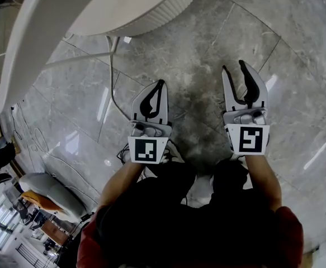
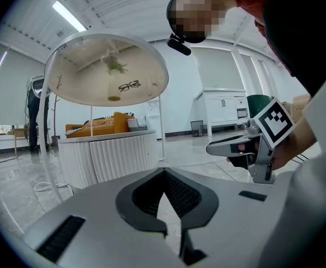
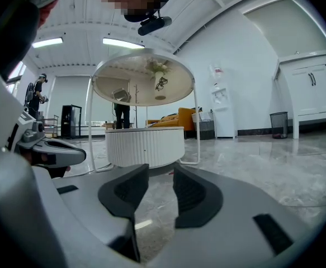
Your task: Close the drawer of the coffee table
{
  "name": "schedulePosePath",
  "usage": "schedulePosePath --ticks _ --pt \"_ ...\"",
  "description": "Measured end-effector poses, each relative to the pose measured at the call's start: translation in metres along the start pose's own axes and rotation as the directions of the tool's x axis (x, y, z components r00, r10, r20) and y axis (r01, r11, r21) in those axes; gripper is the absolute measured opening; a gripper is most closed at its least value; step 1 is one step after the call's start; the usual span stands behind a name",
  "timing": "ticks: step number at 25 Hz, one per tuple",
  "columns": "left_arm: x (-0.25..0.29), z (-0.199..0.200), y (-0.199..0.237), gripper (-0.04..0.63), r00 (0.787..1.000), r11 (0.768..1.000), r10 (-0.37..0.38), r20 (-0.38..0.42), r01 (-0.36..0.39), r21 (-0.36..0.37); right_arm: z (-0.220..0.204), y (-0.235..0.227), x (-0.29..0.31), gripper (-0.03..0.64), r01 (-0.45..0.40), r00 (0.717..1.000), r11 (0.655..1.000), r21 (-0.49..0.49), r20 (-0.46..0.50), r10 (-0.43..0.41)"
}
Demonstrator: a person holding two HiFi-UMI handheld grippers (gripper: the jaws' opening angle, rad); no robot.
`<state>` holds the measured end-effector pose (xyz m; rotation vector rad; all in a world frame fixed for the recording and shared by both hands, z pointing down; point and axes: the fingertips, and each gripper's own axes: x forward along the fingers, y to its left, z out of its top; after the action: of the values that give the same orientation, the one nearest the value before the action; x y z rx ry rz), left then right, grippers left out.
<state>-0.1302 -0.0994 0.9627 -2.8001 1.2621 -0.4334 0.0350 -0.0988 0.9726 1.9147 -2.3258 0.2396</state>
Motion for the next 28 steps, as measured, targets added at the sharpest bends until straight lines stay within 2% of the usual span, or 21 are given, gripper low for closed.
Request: schedulePosePath --ticks 2,3,8,12,14,21,25,28 --pt "0.000 -0.001 0.000 0.011 1.000 1.000 -0.004 -0.001 0.004 0.004 0.002 -0.002 -0.002 0.063 0.010 1.000 1.000 0.001 0.010 -0.010" --pt "0.000 -0.001 0.000 0.012 1.000 1.000 -0.006 -0.003 0.006 0.005 0.002 -0.003 -0.003 0.034 0.010 1.000 1.000 -0.002 0.015 -0.010" --pt "0.002 0.003 0.001 0.011 1.000 1.000 -0.006 0.004 0.006 -0.009 0.007 -0.004 -0.001 0.021 0.018 1.000 1.000 0.002 0.025 -0.018" --pt "0.003 0.033 -0.010 0.011 0.994 0.992 -0.112 0.020 0.111 0.055 0.026 -0.001 -0.001 0.021 0.013 1.000 1.000 -0.026 0.013 -0.013" --pt "-0.002 0.059 -0.007 0.011 0.989 0.988 -0.144 0.016 0.143 0.058 0.049 0.001 -0.007 0.021 0.014 1.000 1.000 -0.024 -0.007 -0.014" --pt "-0.046 0.209 0.027 0.011 0.997 0.998 -0.067 0.035 0.067 0.001 0.195 0.021 -0.055 0.021 -0.007 0.998 1.000 -0.017 -0.070 0.006" --pt "-0.076 0.324 0.041 0.012 0.999 0.997 -0.028 0.035 0.030 -0.065 0.309 0.024 -0.086 0.021 0.023 0.994 1.000 0.002 -0.104 -0.023" --pt "-0.103 0.425 0.057 0.011 0.999 0.994 0.017 0.027 -0.014 -0.105 0.413 0.028 -0.107 0.021 0.040 0.994 0.999 0.004 -0.099 -0.039"
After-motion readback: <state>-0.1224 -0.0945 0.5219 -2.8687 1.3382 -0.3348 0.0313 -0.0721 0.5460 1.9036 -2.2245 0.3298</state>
